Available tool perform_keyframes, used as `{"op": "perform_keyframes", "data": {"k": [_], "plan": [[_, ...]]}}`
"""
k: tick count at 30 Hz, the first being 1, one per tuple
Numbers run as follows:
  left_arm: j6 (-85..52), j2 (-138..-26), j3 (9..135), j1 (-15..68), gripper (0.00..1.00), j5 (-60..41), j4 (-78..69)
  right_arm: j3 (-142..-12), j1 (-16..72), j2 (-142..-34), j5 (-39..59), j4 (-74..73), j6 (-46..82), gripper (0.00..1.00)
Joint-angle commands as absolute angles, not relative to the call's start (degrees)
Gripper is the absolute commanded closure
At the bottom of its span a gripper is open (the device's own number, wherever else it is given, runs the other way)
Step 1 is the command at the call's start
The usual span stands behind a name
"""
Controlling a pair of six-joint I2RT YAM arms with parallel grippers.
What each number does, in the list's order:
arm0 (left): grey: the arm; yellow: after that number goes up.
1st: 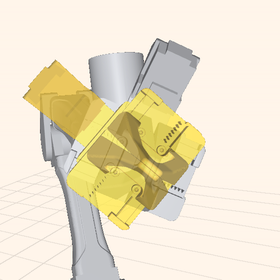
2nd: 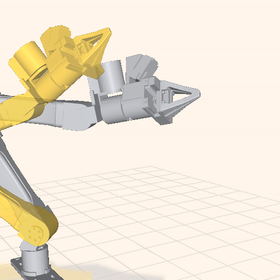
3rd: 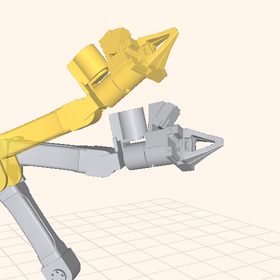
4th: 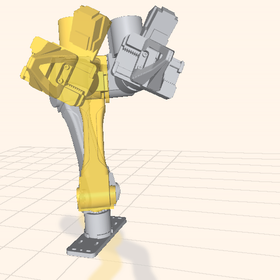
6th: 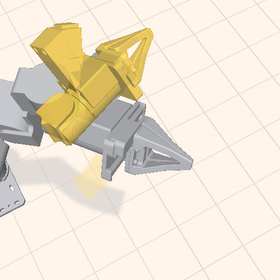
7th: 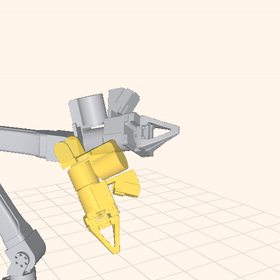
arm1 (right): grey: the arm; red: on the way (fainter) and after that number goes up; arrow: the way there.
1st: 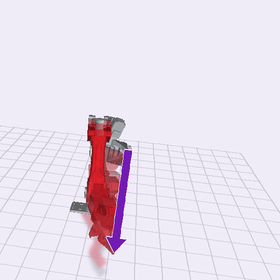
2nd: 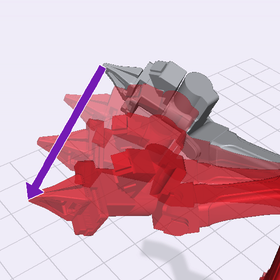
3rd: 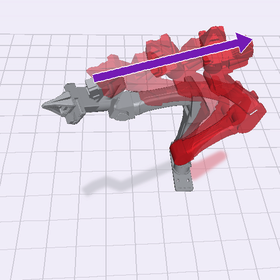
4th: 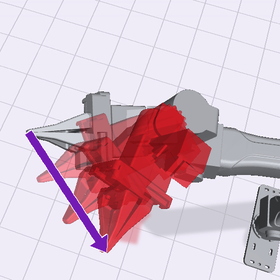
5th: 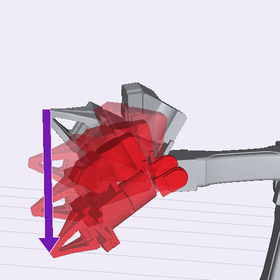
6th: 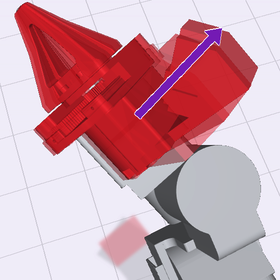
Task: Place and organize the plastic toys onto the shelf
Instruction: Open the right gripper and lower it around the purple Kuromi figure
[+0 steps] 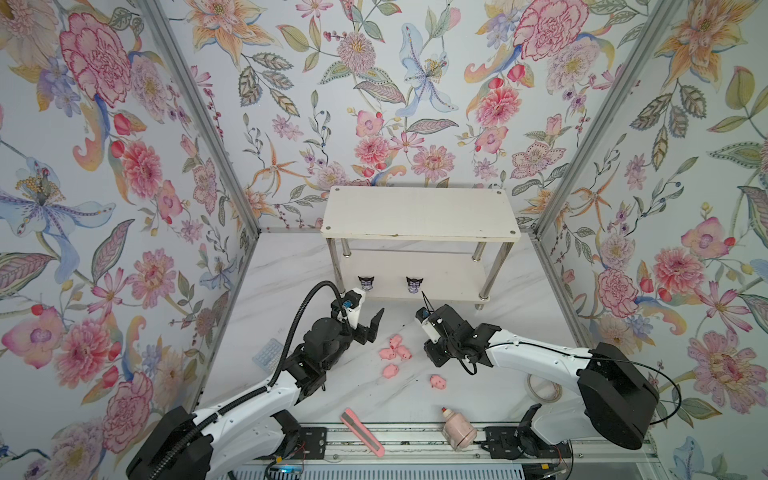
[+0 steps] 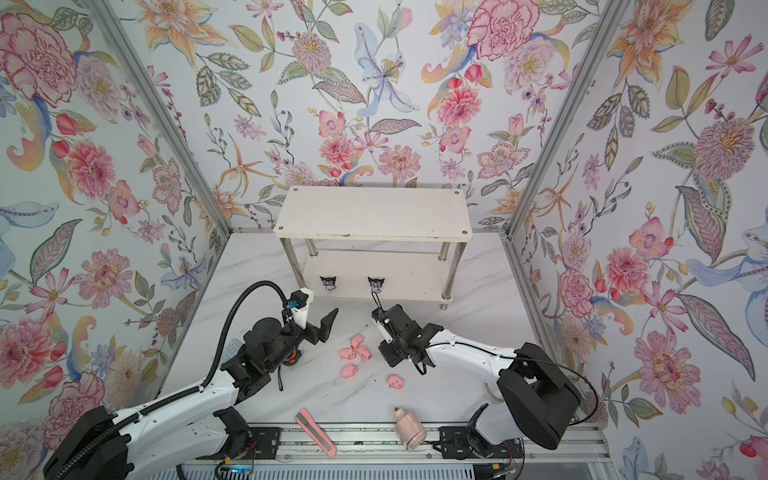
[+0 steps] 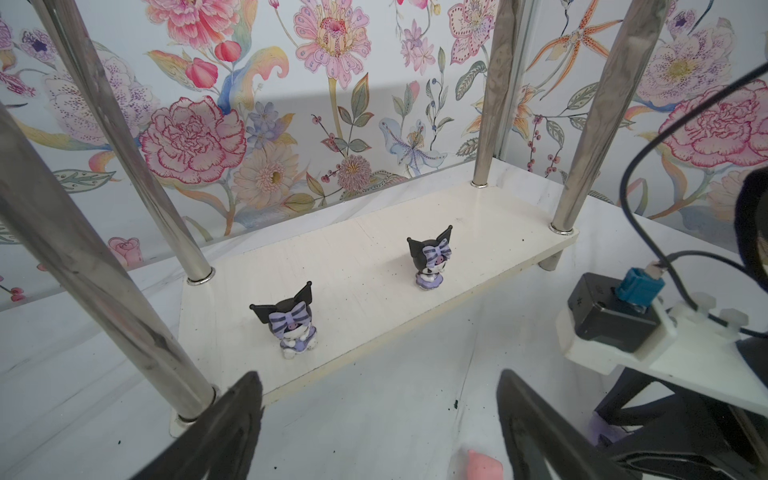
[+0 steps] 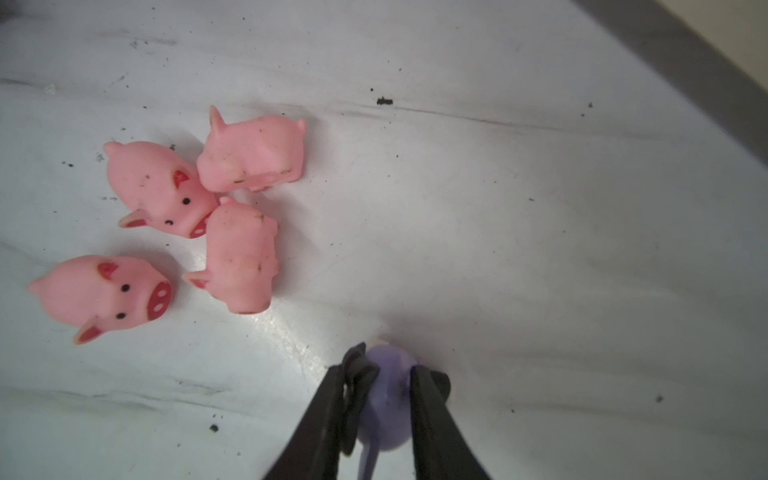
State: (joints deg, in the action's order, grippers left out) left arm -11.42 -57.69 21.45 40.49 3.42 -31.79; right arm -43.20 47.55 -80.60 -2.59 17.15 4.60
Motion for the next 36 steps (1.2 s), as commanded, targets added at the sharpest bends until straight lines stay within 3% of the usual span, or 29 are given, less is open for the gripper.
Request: {"op": "perform_keyframes", "data": {"k": [1, 6, 9, 12, 17, 21, 27, 36], "plan": [[-12.19, -57.04, 19.81, 39.73, 0.11, 3.60, -33.27, -44.46, 47.38, -75.27, -7.09, 17.24, -0.31, 0.73], [-12.31, -57.60, 19.59, 39.57, 0.11, 2.55, -34.40, -42.52, 45.55, -69.25, -9.58, 13.01, -8.32, 0.86], [-12.13, -57.55, 19.58, 39.44, 0.11, 2.11, -34.42, -41.95, 44.65, -67.21, -9.81, 13.14, -7.86, 0.87], [-11.88, -56.92, 19.23, 39.40, 0.11, 2.14, -34.29, -41.32, 44.85, -65.93, -7.80, 14.22, -4.22, 0.85], [-11.60, -55.69, 18.59, 39.02, 0.11, 2.46, -34.38, -44.68, 45.16, -69.99, -3.03, 23.48, 10.29, 1.00], [-11.69, -55.33, 18.19, 38.87, 0.11, 2.33, -34.80, -42.90, 49.16, -73.47, 2.70, 21.24, 17.13, 1.00], [-12.07, -55.05, 17.93, 38.80, 0.11, 1.91, -34.67, -41.23, 53.91, -79.51, 1.28, 18.07, 20.84, 1.00], [-11.78, -53.68, 17.51, 38.48, 0.11, 2.64, -33.88, -38.46, 48.91, -80.60, -0.15, 18.88, 25.20, 1.00]]}}
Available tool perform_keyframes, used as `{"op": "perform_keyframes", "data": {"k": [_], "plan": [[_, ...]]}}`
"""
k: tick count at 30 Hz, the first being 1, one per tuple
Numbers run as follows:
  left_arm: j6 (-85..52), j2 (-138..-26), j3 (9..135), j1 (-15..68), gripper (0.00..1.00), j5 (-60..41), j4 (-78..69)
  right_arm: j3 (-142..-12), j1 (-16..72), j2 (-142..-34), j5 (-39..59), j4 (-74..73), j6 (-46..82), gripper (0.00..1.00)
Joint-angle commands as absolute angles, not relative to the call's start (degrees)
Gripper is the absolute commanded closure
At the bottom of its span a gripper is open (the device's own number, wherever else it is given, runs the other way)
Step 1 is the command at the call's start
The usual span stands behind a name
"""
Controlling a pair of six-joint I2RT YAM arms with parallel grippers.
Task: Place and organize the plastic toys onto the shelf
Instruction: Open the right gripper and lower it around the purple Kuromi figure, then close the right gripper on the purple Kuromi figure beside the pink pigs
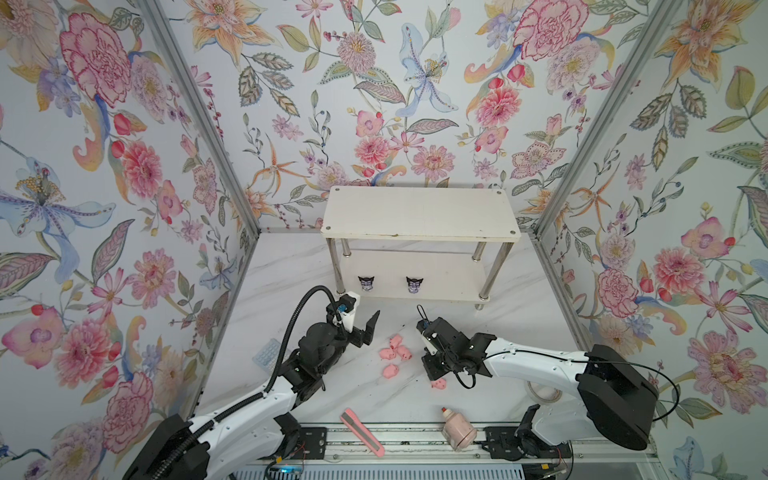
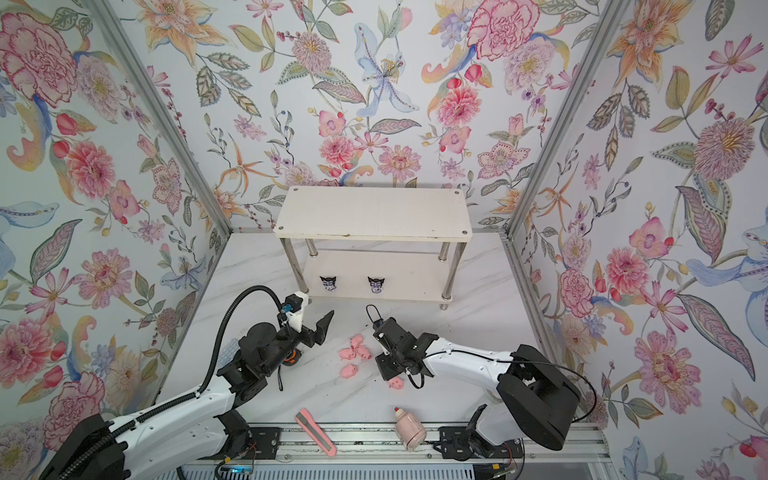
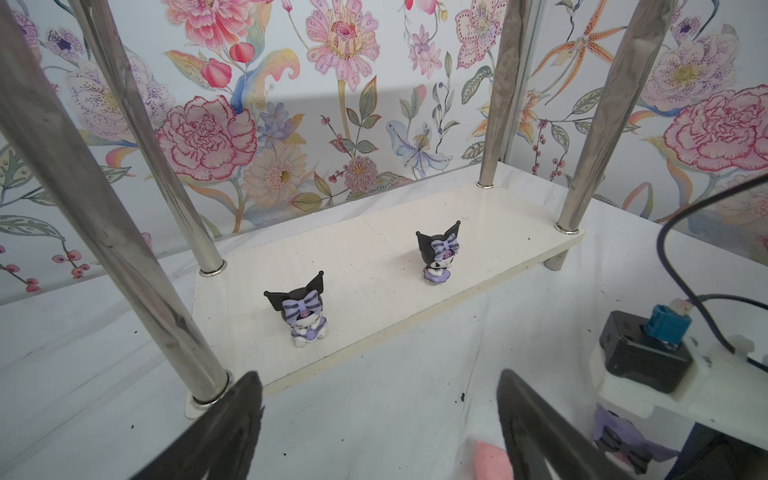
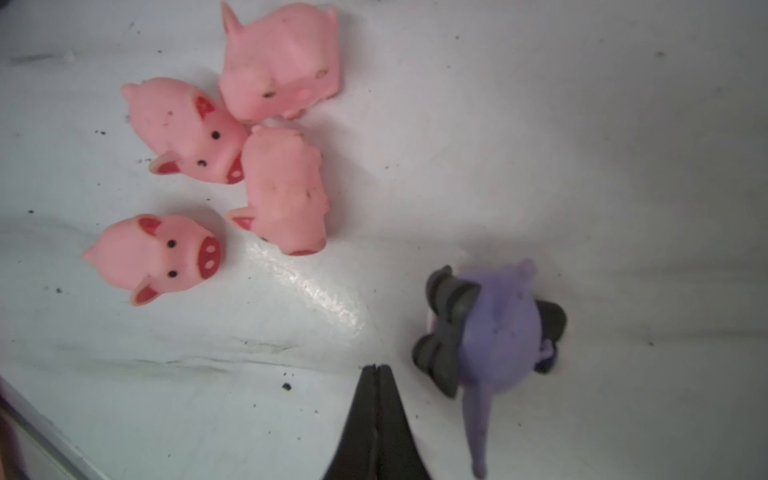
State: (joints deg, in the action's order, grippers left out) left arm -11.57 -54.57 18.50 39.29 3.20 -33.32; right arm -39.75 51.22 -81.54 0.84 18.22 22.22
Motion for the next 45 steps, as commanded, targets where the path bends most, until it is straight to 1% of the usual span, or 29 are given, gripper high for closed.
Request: {"op": "perform_keyframes", "data": {"k": [1, 8, 12, 15, 16, 18, 19, 20, 21, 22, 23, 25, 27, 31, 33, 36, 41, 45], "plan": [[-11.78, -53.74, 17.49, 38.43, 0.11, 2.73, -33.99, -38.03, 47.42, -80.15, -0.18, 18.97, 25.50, 1.00], [-12.04, -55.82, 17.65, 38.14, 0.11, 2.08, -35.02, -38.66, 38.19, -78.90, -0.87, 15.59, 23.41, 1.00], [-12.13, -56.63, 17.93, 38.20, 0.11, 1.75, -35.02, -39.77, 35.06, -78.51, -0.66, 15.14, 23.32, 1.00], [-11.95, -56.43, 17.76, 38.01, 0.11, 1.80, -35.09, -37.91, 34.49, -75.28, -1.13, 15.27, 25.29, 1.00], [-11.88, -56.34, 17.69, 37.89, 0.11, 1.86, -35.07, -37.42, 34.52, -74.03, -1.43, 15.86, 26.36, 0.96], [-11.95, -56.24, 17.67, 37.84, 0.11, 1.92, -35.33, -36.59, 34.94, -70.98, -1.04, 17.38, 28.27, 0.79], [-11.95, -56.21, 17.67, 37.72, 0.10, 1.80, -35.40, -36.51, 35.70, -69.72, -0.97, 18.08, 28.56, 0.67], [-11.95, -56.25, 17.68, 37.50, 0.10, 1.65, -35.45, -36.60, 36.65, -68.47, -1.54, 19.08, 28.88, 0.49], [-12.04, -56.32, 17.68, 37.77, 0.10, 1.49, -35.65, -36.93, 39.44, -67.68, -2.52, 19.92, 28.96, 0.39], [-12.13, -56.36, 17.67, 37.62, 0.10, 1.41, -35.76, -37.24, 41.34, -67.35, -3.44, 20.40, 28.97, 0.31], [-12.29, -56.44, 17.67, 37.61, 0.10, 1.21, -35.84, -37.73, 43.39, -67.43, -4.49, 20.76, 29.08, 0.24], [-12.52, -56.51, 17.57, 37.56, 0.11, 0.95, -36.08, -38.49, 45.96, -68.91, -6.09, 20.74, 29.47, 0.15], [-12.81, -56.52, 17.53, 37.54, 0.10, 0.88, -36.09, -39.19, 47.10, -72.05, -8.31, 20.68, 30.13, 0.11], [-12.99, -55.87, 17.27, 37.42, 0.10, 0.86, -35.59, -39.99, 47.00, -78.13, -9.57, 17.67, 31.15, 0.10], [-12.91, -55.20, 16.99, 37.56, 0.11, 1.31, -35.26, -39.99, 46.71, -80.38, -9.58, 14.99, 31.59, 0.12], [-12.57, -54.62, 16.70, 37.36, 0.10, 2.13, -35.33, -39.82, 46.16, -81.66, -10.91, 11.41, 31.99, 0.18], [-12.44, -55.31, 16.92, 37.07, 0.10, 1.98, -35.61, -39.98, 44.05, -82.35, -9.38, 7.69, 31.83, 0.32], [-12.65, -56.11, 17.23, 37.00, 0.10, 1.18, -35.67, -40.09, 43.29, -82.78, -8.27, 7.34, 31.60, 0.51]]}}
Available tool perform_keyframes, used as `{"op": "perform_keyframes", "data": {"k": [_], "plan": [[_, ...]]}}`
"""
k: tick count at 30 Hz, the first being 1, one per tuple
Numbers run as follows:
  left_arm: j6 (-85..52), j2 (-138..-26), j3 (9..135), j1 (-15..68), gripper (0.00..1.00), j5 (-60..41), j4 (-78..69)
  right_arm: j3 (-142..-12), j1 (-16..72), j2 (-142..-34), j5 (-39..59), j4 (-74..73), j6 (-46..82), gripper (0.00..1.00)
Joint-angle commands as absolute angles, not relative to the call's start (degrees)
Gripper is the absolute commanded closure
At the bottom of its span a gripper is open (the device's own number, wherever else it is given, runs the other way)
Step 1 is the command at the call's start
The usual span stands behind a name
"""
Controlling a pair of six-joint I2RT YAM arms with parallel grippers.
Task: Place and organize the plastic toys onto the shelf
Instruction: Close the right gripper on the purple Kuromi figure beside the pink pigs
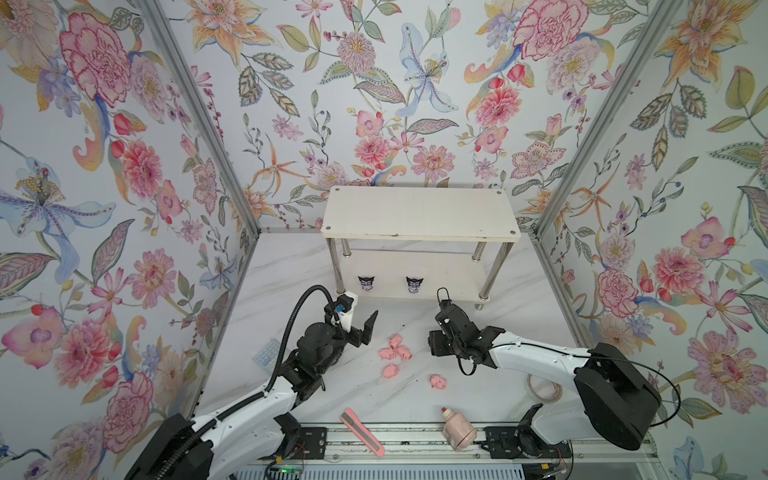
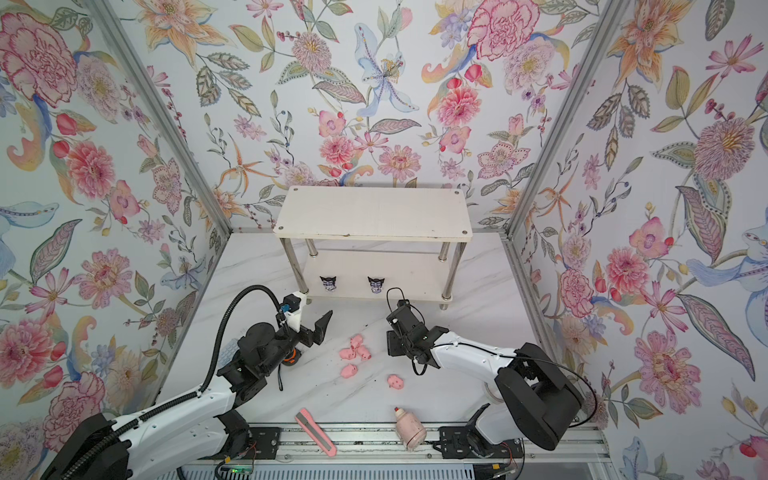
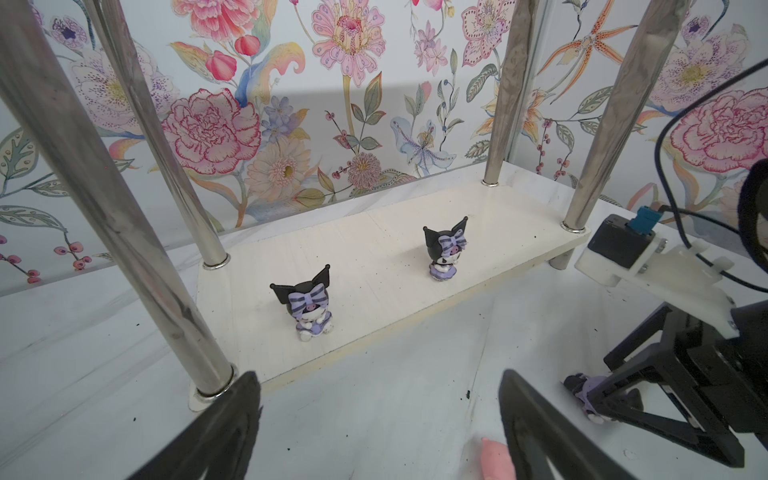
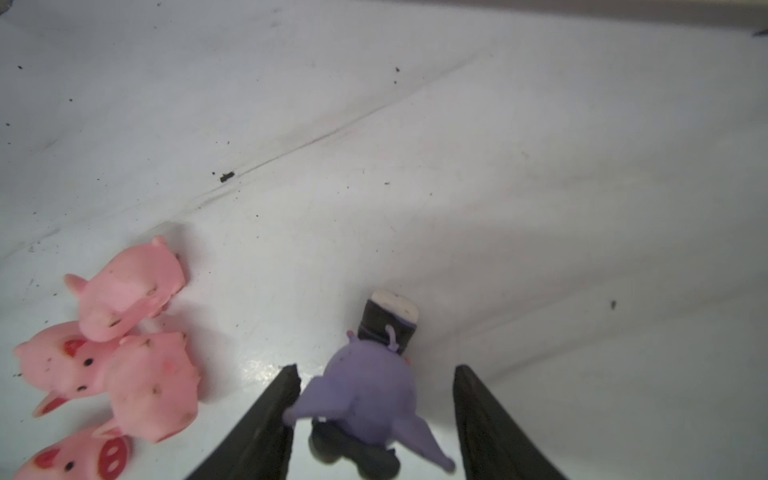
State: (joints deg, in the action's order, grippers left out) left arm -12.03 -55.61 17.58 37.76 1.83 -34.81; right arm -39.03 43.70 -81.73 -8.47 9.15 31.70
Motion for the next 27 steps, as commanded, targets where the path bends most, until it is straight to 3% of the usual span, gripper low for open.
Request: {"op": "perform_keyframes", "data": {"k": [1, 6, 12, 23, 27], "plan": [[-12.66, -56.16, 17.31, 37.00, 0.10, 1.13, -35.55, -39.84, 43.17, -82.81, -7.81, 7.38, 31.69, 0.55], [-12.66, -55.79, 17.23, 36.94, 0.10, 1.28, -35.40, -38.22, 42.50, -82.11, -5.88, 7.36, 31.69, 0.70], [-12.83, -55.53, 17.14, 36.84, 0.10, 1.11, -35.34, -37.00, 41.49, -80.06, -5.35, 8.51, 31.01, 0.73], [-12.74, -55.05, 17.18, 36.65, 0.10, 1.14, -35.09, -32.95, 41.70, -64.40, -5.74, 17.12, 33.85, 0.52], [-13.09, -55.49, 17.31, 36.59, 0.10, 0.60, -35.49, -31.78, 41.50, -63.16, -4.49, 18.45, 35.37, 0.52]]}}
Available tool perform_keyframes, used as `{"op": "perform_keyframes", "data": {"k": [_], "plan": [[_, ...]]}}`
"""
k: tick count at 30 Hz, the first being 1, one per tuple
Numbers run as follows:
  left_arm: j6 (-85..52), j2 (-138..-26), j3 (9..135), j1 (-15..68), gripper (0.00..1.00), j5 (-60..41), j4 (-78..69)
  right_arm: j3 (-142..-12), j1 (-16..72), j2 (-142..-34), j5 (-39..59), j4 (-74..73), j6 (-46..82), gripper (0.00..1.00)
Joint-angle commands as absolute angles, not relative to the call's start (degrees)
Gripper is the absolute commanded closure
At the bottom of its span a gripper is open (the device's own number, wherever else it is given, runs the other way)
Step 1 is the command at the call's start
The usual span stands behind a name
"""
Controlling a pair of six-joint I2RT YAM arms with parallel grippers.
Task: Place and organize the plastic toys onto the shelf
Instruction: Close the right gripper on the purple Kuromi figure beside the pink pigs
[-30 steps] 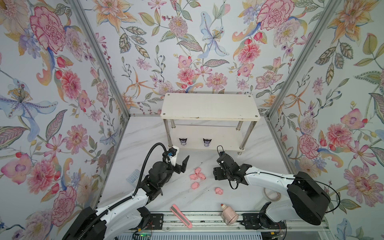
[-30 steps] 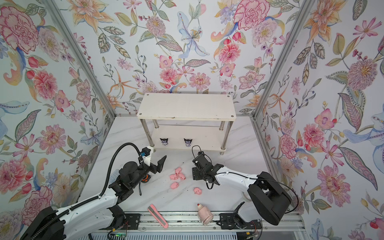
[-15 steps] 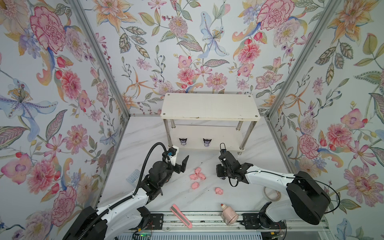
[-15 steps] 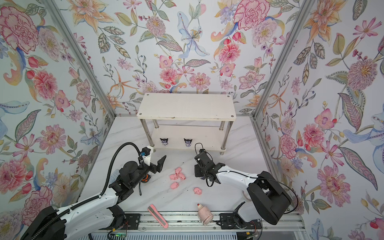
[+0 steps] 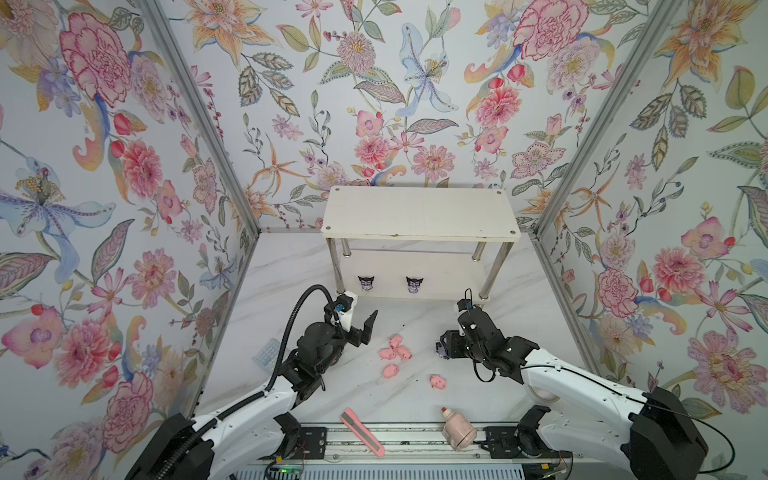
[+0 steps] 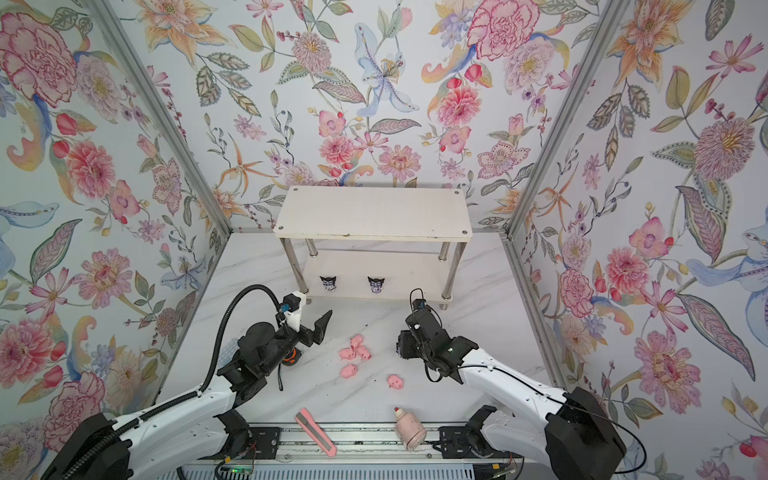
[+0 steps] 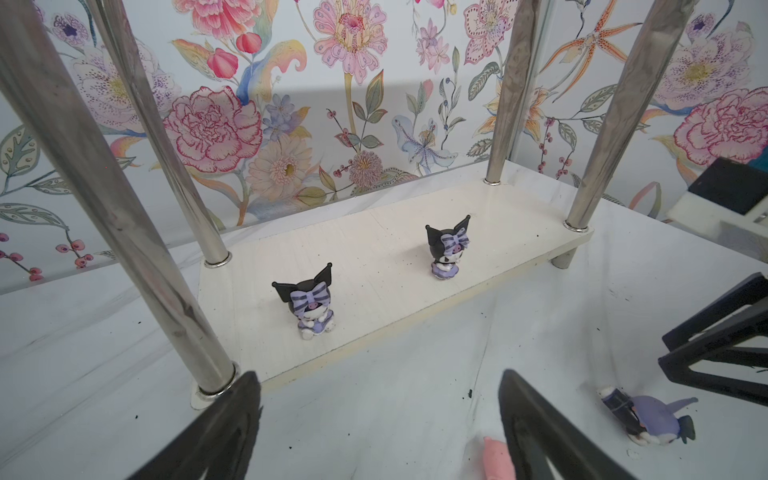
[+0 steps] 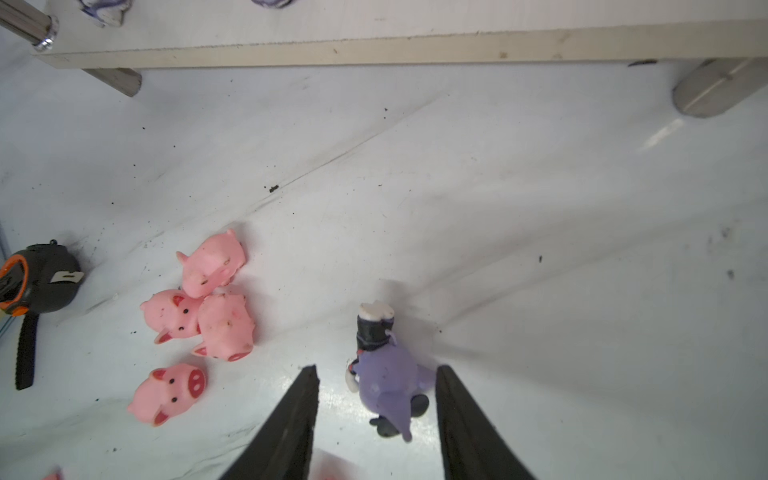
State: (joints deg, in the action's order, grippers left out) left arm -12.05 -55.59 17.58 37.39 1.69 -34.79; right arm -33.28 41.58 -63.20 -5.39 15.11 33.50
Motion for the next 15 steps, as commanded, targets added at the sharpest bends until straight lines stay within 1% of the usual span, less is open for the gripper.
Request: {"op": "perform_keyframes", "data": {"k": [1, 5, 7, 9, 13, 15], "plan": [[-13.17, -55.61, 17.31, 36.57, 0.10, 0.52, -35.49, -31.56, 41.49, -63.99, -4.01, 18.42, 35.67, 0.51], [-13.27, -55.33, 17.16, 36.56, 0.10, 0.68, -35.18, -31.62, 42.17, -69.02, -3.27, 17.78, 36.37, 0.38], [-13.27, -55.11, 17.05, 36.70, 0.10, 0.87, -35.12, -31.83, 42.84, -71.01, -2.81, 15.90, 36.41, 0.38], [-13.18, -54.93, 17.05, 36.52, 0.10, 1.04, -35.08, -32.42, 43.64, -73.01, -2.85, 14.30, 36.52, 0.40], [-13.11, -55.16, 17.05, 36.42, 0.10, 1.05, -35.25, -36.34, 46.21, -79.10, -6.28, 14.41, 35.46, 0.43], [-13.06, -55.32, 17.05, 36.49, 0.10, 1.03, -35.27, -38.93, 47.38, -82.77, -7.94, 15.50, 34.82, 0.47]]}}
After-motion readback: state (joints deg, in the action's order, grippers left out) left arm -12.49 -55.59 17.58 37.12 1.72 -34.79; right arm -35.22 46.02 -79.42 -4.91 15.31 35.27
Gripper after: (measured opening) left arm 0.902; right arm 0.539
